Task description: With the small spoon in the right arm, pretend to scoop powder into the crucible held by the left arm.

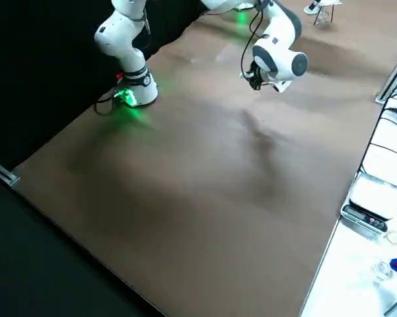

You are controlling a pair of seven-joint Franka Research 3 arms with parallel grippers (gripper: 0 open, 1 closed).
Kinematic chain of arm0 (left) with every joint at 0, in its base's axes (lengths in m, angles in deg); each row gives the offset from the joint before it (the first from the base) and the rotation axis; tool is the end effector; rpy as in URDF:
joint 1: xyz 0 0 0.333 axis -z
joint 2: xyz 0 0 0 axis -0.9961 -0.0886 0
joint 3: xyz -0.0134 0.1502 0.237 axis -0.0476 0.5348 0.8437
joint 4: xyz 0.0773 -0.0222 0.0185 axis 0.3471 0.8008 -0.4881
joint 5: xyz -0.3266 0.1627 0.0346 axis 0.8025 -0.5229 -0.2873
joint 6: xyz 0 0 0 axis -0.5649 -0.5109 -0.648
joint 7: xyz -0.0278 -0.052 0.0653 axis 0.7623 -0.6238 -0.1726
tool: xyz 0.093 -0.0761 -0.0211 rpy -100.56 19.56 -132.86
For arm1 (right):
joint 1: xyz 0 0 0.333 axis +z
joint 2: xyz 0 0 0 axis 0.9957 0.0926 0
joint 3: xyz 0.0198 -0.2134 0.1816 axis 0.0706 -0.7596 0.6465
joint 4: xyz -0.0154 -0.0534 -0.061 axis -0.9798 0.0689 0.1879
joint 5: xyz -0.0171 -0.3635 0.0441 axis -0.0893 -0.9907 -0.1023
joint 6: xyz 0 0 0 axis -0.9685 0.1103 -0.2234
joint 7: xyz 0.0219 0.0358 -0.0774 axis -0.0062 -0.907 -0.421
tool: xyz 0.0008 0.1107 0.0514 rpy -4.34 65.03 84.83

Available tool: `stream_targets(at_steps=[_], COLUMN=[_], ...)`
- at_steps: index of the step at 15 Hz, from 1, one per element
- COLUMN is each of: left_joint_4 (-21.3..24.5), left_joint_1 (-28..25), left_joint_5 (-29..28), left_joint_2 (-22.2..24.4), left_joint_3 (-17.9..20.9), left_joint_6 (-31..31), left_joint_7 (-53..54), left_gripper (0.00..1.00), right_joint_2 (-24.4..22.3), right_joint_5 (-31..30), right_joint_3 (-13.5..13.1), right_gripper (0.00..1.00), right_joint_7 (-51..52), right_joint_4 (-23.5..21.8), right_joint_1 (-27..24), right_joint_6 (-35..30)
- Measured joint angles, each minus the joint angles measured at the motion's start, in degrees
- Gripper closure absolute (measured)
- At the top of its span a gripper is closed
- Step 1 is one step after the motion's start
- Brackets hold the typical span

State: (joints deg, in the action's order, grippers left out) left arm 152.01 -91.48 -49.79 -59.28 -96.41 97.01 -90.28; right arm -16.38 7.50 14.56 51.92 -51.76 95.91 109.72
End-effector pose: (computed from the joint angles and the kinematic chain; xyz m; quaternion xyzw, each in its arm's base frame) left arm 0.5433 -0.2573 0.3305 0.9439 0.0636 -0.2246 0.2334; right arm 0.5153 0.1697 0.2071 -0.8522 -0.3000 0.2737 0.3300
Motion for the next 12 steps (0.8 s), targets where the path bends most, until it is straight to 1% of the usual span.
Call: stream_targets(at_steps=[2, 5, 8, 9, 12], left_joint_4=[0.0, 0.0, -0.2, -0.3, -0.5], left_joint_1=[0.1, 0.9, 1.2, 1.3, 1.3], left_joint_5=[0.0, 0.0, 0.0, 0.0, 0.0], left_joint_2=[-1.6, -4.0, -4.8, -4.8, -4.8], left_joint_3=[0.0, 0.1, 0.1, 0.1, 0.2], left_joint_6=[3.3, 8.1, 9.6, 9.6, 9.6], left_joint_7=[0.0, 0.0, 0.0, 0.0, 0.0], left_gripper=[0.94, 0.94, 0.94, 0.94, 0.94], right_joint_2=[0.3, 1.0, 2.1, 2.9, 3.5], right_joint_5=[3.0, 7.4, 11.4, 12.6, 12.6], right_joint_3=[0.0, 0.0, 0.0, 0.0, -0.3], right_gripper=[0.78, 0.78, 0.78, 0.78, 0.78], right_joint_7=[-5.6, -10.8, -15.7, -17.6, -17.9], right_joint_4=[-0.1, -0.5, -0.7, -0.7, -0.7], right_joint_1=[2.9, 6.7, 10.0, 11.8, 12.4], right_joint_6=[0.1, 1.2, 6.2, 9.4, 14.7])
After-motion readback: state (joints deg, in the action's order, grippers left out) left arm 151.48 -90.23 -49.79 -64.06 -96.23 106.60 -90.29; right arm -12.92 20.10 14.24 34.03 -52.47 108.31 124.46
